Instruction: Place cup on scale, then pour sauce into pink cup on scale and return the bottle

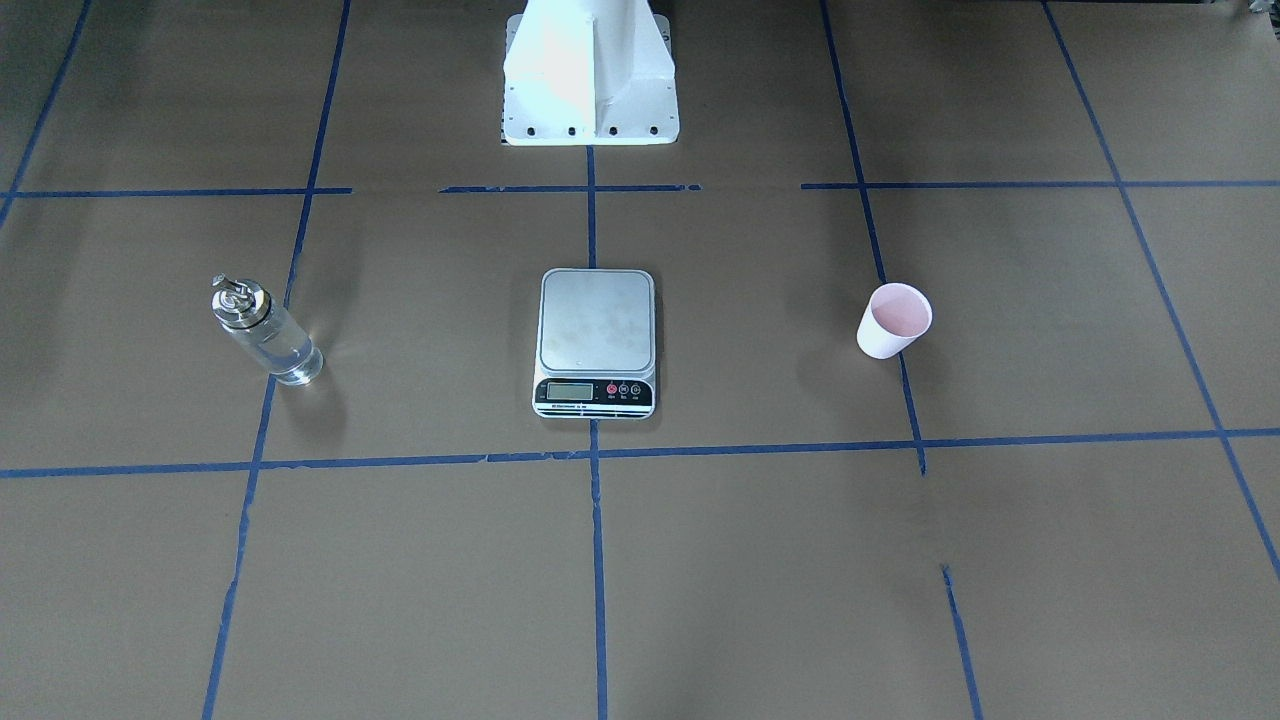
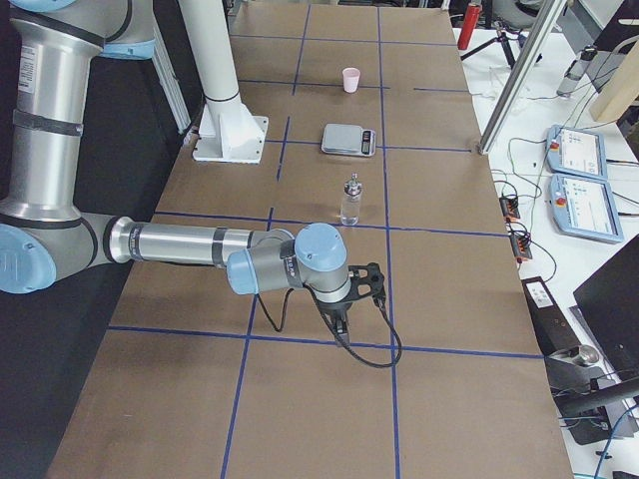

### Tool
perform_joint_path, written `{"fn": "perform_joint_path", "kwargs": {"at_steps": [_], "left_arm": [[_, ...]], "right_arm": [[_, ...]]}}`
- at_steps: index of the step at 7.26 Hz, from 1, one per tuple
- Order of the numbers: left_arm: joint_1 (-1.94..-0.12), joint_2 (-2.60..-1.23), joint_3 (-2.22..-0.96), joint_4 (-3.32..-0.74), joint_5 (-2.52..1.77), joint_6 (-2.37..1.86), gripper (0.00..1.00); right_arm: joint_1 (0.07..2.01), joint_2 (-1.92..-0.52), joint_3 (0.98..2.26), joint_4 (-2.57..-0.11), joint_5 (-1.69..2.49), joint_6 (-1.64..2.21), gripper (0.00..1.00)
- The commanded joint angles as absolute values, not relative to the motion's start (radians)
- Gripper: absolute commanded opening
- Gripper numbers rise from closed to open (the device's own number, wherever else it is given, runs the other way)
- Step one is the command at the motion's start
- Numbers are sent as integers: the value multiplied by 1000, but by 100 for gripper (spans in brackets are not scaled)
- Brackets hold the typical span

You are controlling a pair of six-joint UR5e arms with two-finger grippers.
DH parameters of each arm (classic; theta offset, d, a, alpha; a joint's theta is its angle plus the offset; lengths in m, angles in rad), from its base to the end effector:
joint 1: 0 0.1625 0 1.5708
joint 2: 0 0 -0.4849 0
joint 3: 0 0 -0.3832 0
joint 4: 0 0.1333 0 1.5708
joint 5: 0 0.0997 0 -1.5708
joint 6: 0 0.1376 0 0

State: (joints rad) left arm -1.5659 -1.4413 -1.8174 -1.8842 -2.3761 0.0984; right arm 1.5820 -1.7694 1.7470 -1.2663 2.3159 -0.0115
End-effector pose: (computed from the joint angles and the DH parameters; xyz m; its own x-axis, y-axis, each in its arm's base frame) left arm -0.0319 -0.4485 0.6436 0.6876 0.3921 -0.6111 -0.0724 0.8745 0.4797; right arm 0.0446 -0.4109 0.7158 0.7372 -0.1915 0.6480 -0.0023 0.9583 0.2858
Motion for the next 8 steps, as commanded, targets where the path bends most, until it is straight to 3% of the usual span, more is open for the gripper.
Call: {"fn": "perform_joint_path", "kwargs": {"at_steps": [1, 2, 5, 8], "left_arm": [[-1565, -1462, -1798, -2148, -2373, 97, 100], [-1565, -1536, -1736, -2179, -2378, 89, 100], [-1559, -1542, -1744, -2314, -2396, -130, 100], [-1328, -1539, -1782, -2345, -2360, -442, 100]], "right_arm": [[1583, -1711, 1660, -1190, 2360, 1, 100], [1585, -1691, 1639, -1187, 2412, 0, 100], [1586, -1697, 1649, -1074, 2422, 0, 100], [1579, -1692, 1654, -1068, 2433, 118, 100]]}}
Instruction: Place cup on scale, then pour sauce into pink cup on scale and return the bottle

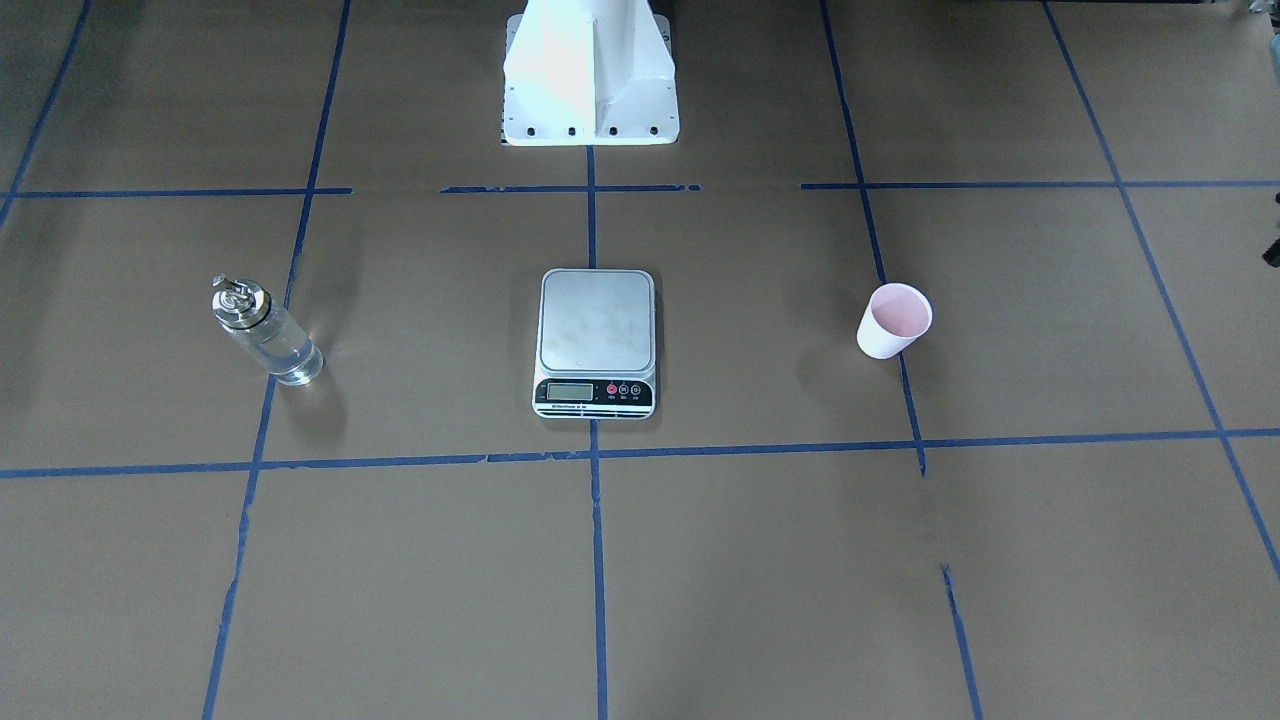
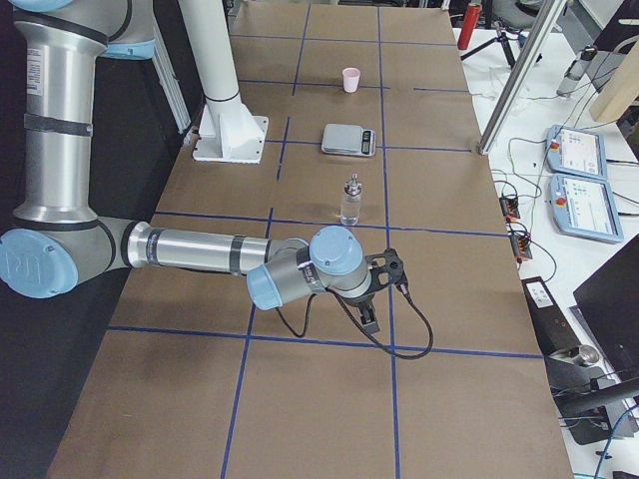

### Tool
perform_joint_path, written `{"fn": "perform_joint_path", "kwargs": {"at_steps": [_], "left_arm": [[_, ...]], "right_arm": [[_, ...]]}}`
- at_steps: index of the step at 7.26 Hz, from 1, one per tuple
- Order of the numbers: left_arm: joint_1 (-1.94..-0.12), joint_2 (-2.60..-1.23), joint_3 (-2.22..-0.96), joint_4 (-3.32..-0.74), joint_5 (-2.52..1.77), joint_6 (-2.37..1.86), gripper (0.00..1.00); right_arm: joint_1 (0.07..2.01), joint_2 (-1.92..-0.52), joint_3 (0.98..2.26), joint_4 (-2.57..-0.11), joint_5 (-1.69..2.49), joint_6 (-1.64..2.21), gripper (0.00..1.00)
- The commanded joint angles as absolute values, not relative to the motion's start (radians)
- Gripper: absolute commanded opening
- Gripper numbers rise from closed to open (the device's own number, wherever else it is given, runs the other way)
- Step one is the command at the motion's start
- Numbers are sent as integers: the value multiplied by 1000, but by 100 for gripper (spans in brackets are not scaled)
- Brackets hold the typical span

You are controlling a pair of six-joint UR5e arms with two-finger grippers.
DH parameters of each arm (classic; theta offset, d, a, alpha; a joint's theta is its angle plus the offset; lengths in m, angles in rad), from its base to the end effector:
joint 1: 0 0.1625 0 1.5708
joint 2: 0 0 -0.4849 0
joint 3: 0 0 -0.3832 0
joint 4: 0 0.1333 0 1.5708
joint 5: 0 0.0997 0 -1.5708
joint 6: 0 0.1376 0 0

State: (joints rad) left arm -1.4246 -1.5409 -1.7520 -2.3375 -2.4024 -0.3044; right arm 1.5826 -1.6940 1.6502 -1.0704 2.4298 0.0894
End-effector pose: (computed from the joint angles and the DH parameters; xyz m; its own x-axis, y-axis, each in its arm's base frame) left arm 0.0413 -0.4978 0.5665 0.5808 0.4676 -0.6663 0.0897 0.7768 0.6233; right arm 0.0344 -0.4520 0.6972 0.6535 -0.2447 0.7163 -0.0692 0.9230 0.3785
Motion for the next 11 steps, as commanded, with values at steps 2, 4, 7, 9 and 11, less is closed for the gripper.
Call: {"fn": "perform_joint_path", "kwargs": {"at_steps": [2, 4, 7, 9, 11], "left_arm": [[-1112, -1505, -1892, -2344, -2106, -739, 98], [-882, -1494, -1937, -2338, -1903, -1055, 80], [-715, -1514, -1933, -2252, -1754, -1218, 58], [-690, -1519, -1924, -2243, -1747, -1218, 57], [-661, -1520, -1913, -2241, -1729, -1218, 48]], "right_arm": [[1572, -1695, 1657, -1066, 2430, 117, 100], [1572, -1697, 1655, -1065, 2427, 115, 100], [1572, -1701, 1655, -1063, 2425, 115, 100], [1572, -1707, 1654, -1052, 2425, 115, 100], [1572, -1707, 1652, -1052, 2425, 115, 100]]}}
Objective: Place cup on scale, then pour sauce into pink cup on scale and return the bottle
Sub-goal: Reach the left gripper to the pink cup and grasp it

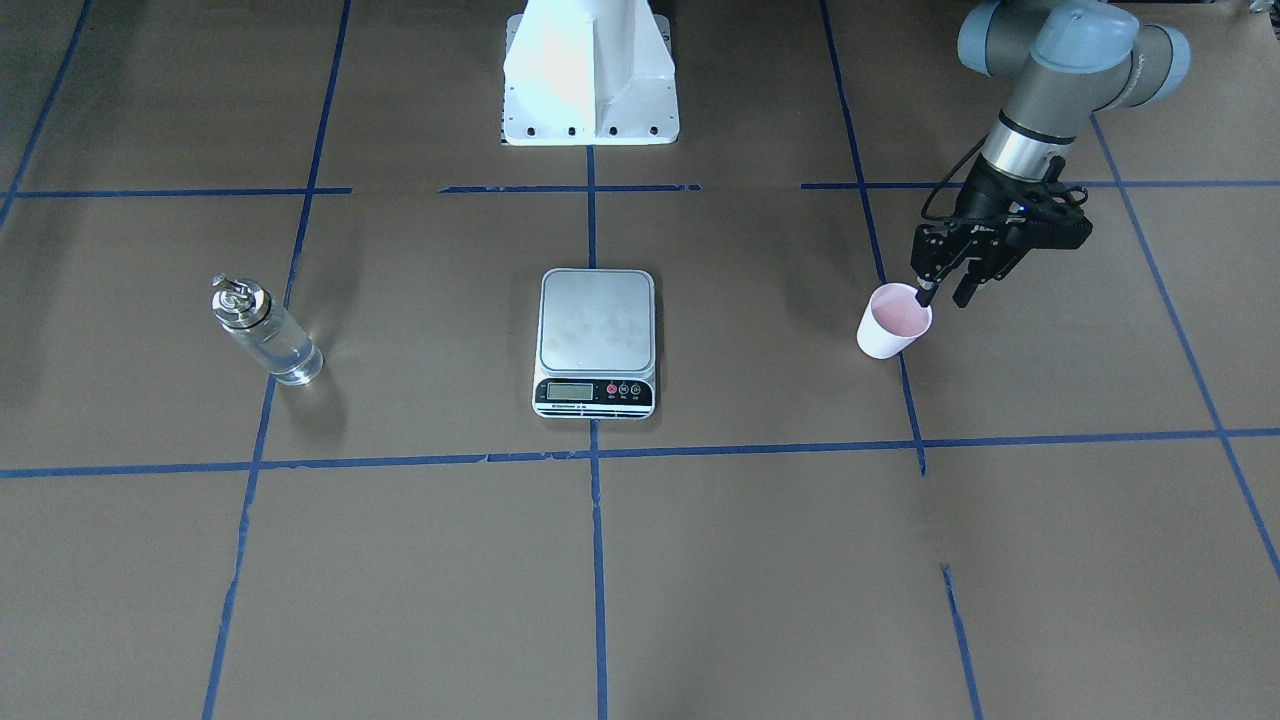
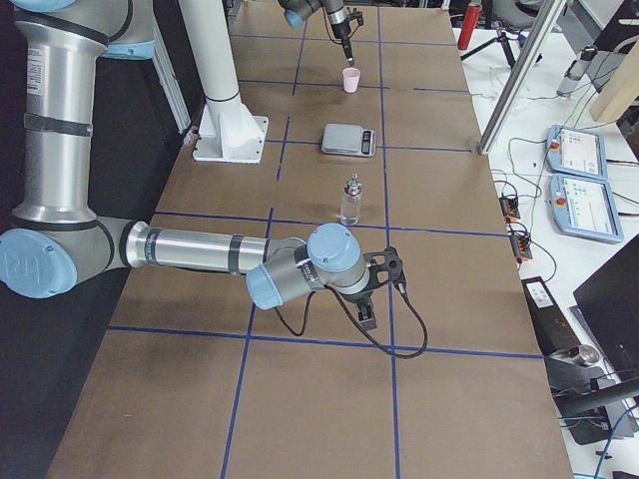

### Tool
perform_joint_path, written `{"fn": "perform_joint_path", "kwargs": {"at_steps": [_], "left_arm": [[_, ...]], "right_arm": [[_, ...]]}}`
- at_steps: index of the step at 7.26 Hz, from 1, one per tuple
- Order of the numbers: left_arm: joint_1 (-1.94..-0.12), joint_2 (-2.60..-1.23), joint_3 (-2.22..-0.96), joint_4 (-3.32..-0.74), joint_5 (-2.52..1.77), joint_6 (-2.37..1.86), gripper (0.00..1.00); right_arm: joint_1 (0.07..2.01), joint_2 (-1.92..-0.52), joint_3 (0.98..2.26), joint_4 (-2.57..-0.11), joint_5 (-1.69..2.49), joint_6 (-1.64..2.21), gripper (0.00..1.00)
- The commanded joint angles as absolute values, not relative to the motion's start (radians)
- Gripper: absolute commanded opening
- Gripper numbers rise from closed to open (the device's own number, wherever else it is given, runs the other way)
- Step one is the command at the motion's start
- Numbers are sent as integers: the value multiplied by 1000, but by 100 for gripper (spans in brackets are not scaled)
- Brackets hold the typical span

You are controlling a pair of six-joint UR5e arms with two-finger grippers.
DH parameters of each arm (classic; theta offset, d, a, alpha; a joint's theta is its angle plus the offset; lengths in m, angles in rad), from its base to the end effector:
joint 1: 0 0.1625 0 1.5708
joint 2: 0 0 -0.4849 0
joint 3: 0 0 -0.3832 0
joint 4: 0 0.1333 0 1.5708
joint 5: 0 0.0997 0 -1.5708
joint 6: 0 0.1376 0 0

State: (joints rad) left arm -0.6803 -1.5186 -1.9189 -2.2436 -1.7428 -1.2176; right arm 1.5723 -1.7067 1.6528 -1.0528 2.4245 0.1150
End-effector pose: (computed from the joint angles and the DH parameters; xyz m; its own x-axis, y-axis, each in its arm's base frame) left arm 0.3270 -0.4058 0.5296 0.5895 -0.0386 -0.8068 0.3263 0.9251 0.1941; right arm 0.0303 -0.4465 0.6998 0.6532 -0.2316 0.7209 -0.0768 0.9269 0.3673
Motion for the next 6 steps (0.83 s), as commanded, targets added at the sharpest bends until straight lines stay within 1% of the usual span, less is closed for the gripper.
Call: {"fn": "perform_joint_path", "kwargs": {"at_steps": [1, 2, 3, 5, 6], "left_arm": [[-658, -1526, -1905, -2234, -1729, -1218, 38], [-657, -1537, -1896, -2227, -1729, -1218, 21], [-657, -1563, -1896, -2192, -1727, -1218, 0], [-657, -1618, -1901, -2137, -1732, -1207, 0], [-655, -1675, -1908, -2056, -1736, -1204, 0]], "right_arm": [[1572, -1707, 1652, -1052, 2425, 115, 100], [1572, -1707, 1651, -1052, 2425, 115, 100], [1572, -1707, 1651, -1052, 2425, 115, 100], [1572, -1709, 1651, -1051, 2425, 115, 100], [1572, -1709, 1651, -1051, 2425, 115, 100]]}}
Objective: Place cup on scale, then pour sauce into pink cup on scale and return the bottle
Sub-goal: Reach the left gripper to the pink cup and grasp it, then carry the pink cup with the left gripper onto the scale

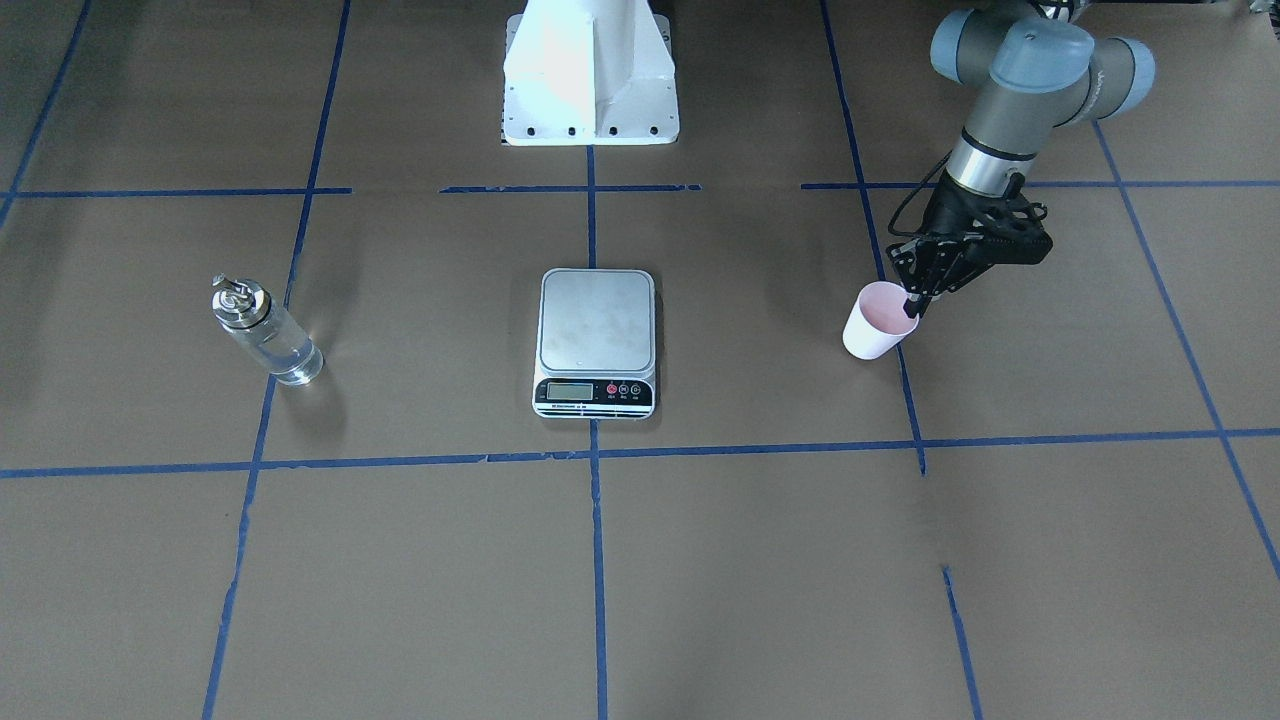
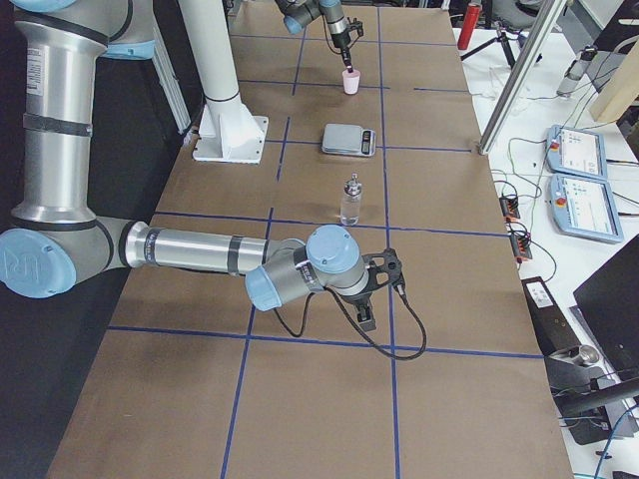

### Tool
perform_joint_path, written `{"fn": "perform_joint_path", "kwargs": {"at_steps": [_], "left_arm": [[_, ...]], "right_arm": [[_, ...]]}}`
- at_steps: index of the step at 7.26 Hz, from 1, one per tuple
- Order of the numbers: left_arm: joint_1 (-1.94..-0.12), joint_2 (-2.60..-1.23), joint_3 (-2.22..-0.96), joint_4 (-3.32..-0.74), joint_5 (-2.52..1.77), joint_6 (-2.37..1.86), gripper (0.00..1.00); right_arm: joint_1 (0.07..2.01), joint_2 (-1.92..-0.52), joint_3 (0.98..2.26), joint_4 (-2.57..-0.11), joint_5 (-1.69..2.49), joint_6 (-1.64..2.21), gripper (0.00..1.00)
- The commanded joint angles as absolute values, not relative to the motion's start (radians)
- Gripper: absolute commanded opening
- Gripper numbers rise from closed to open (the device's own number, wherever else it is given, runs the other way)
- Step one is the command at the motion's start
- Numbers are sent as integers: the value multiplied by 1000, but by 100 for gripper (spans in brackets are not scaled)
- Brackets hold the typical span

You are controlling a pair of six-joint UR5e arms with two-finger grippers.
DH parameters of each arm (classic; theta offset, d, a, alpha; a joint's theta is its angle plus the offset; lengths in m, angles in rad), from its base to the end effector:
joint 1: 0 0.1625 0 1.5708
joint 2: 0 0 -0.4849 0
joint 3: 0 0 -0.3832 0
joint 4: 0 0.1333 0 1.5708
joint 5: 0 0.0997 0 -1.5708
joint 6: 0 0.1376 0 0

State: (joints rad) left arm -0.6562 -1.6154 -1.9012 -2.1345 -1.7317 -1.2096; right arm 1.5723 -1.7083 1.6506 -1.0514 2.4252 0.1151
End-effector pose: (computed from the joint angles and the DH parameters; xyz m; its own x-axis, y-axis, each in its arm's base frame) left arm 0.3653 -0.4217 0.5064 0.6146 -0.0330 -0.7882 0.3021 0.9328 0.1966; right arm 0.0302 -0.4456 0.7014 0.6527 -0.2299 0.7219 -0.0768 0.9278 0.3650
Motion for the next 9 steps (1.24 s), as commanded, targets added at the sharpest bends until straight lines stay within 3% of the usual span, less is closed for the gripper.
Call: {"fn": "perform_joint_path", "kwargs": {"at_steps": [1, 4, 9], "left_arm": [[-657, -1762, -1910, -1955, -1736, -1204, 0], [-605, -2085, -1896, -1625, -1741, -1227, 0], [-537, -2301, -1700, -1628, -1738, -1353, 0]], "right_arm": [[1572, -1709, 1651, -1051, 2425, 115, 100], [1572, -1710, 1651, -1051, 2425, 115, 100], [1574, -1712, 1654, -1051, 2425, 115, 100]]}}
